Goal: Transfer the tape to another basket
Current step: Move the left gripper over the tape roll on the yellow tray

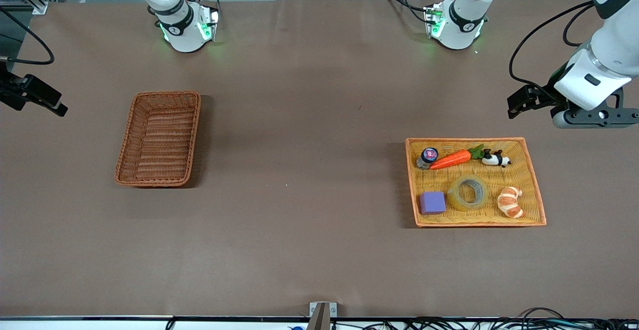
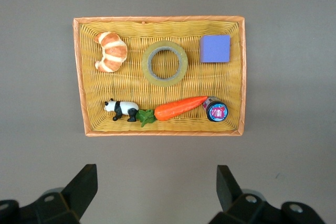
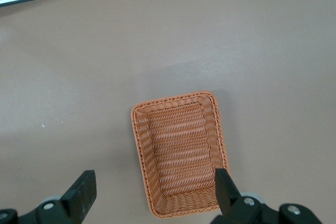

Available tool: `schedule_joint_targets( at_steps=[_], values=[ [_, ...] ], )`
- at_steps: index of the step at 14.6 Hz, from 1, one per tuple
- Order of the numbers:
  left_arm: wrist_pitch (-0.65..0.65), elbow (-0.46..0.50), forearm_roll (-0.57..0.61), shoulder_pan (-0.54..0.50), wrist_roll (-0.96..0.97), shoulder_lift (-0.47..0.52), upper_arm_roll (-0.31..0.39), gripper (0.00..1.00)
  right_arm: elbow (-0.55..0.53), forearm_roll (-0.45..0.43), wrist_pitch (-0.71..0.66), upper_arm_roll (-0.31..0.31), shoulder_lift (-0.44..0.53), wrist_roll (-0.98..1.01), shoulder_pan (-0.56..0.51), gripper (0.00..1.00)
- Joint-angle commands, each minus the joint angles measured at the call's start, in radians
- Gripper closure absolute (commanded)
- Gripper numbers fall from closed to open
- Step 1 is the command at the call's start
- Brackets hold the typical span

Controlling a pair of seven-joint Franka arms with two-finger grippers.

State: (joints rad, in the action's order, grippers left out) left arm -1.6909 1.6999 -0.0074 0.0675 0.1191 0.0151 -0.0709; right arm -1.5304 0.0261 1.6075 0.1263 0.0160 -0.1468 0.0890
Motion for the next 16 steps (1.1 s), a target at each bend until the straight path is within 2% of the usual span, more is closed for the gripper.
schedule_joint_targets(
  at_steps=[1,10,15,16],
  values=[
    [0.022,-0.026,-0.005,0.001,-0.013,-0.004,0.005,0.00,-0.004,-0.005,-0.009,-0.008,0.013,0.004,-0.011,0.00],
    [0.031,-0.060,-0.008,0.017,0.070,-0.061,-0.006,0.00,-0.002,-0.006,-0.009,-0.005,0.013,0.006,-0.014,0.00],
    [0.008,-0.063,0.003,-0.002,0.051,-0.194,0.003,0.01,-0.002,-0.006,-0.009,-0.005,0.013,0.004,-0.014,0.00],
    [-0.037,-0.062,0.015,-0.012,0.044,-0.228,0.006,0.01,-0.004,-0.006,-0.008,-0.005,0.013,0.006,-0.014,0.00]
  ],
)
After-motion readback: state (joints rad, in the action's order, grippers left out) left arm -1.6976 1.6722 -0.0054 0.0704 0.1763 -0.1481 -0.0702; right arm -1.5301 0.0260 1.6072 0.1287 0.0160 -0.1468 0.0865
